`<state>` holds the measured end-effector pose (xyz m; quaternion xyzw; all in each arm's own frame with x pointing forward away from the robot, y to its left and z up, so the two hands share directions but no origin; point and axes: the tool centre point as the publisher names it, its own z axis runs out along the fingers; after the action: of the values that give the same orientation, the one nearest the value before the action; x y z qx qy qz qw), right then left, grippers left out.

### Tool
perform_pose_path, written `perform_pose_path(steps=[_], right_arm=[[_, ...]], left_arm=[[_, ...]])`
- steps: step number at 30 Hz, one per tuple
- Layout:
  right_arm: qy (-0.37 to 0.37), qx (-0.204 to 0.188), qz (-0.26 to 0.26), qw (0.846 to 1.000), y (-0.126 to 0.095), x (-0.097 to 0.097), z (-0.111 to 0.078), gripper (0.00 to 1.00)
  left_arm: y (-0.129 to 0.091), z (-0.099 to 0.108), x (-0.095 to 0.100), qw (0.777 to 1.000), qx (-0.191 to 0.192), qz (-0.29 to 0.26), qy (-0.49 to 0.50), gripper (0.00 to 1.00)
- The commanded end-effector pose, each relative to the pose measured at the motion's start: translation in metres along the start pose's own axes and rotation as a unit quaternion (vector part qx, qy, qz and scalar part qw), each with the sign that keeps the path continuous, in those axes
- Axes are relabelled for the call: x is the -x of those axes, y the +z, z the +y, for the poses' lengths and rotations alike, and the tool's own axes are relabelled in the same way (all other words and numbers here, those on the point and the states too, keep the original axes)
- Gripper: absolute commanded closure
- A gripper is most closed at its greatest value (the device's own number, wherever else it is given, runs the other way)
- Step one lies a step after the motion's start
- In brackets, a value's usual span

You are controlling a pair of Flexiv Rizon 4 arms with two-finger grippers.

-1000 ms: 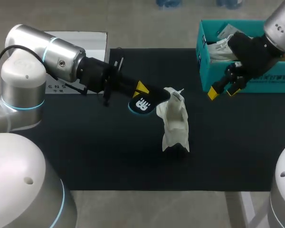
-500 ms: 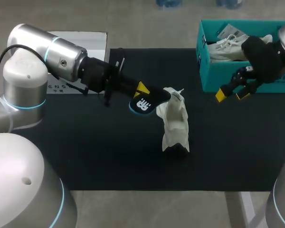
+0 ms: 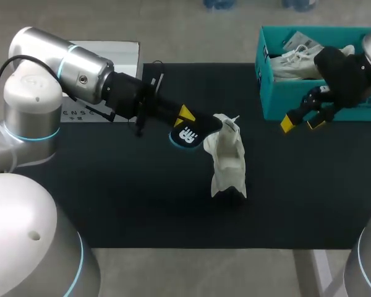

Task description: Take the shoe out of the shoebox, open the shoe tongue, remove and reinsert the insole, then place the shoe into the shoebox

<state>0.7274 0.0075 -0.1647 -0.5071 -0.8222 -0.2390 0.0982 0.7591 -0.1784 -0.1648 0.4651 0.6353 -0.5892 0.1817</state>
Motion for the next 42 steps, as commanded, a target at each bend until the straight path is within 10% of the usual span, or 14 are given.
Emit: perform_pose_path(steps=[1, 20, 32, 42], right_arm=[[0.0, -0.001, -0.001, 1.0, 0.002, 0.0, 0.001, 0.0], [0.0, -0.001, -0.001, 1.0, 0.002, 0.0, 0.001, 0.0], [0.0, -0.001, -0.001, 1.0, 0.002, 0.0, 0.001, 0.0], [0.0, -0.001, -0.001, 1.0, 0.002, 0.0, 0.001, 0.0]], left_arm=[[0.0, -0.001, 0.0, 1.0, 0.001, 0.0, 0.0, 1.0], [-0.002, -0.001, -0.011, 0.999, -0.019, 0.014, -0.022, 1.0], [0.04, -0.008, -0.057, 0.992, -0.065, 0.078, -0.077, 1.0], [0.079, 0.031, -0.055, 0.986, -0.102, 0.101, -0.083, 1.0]])
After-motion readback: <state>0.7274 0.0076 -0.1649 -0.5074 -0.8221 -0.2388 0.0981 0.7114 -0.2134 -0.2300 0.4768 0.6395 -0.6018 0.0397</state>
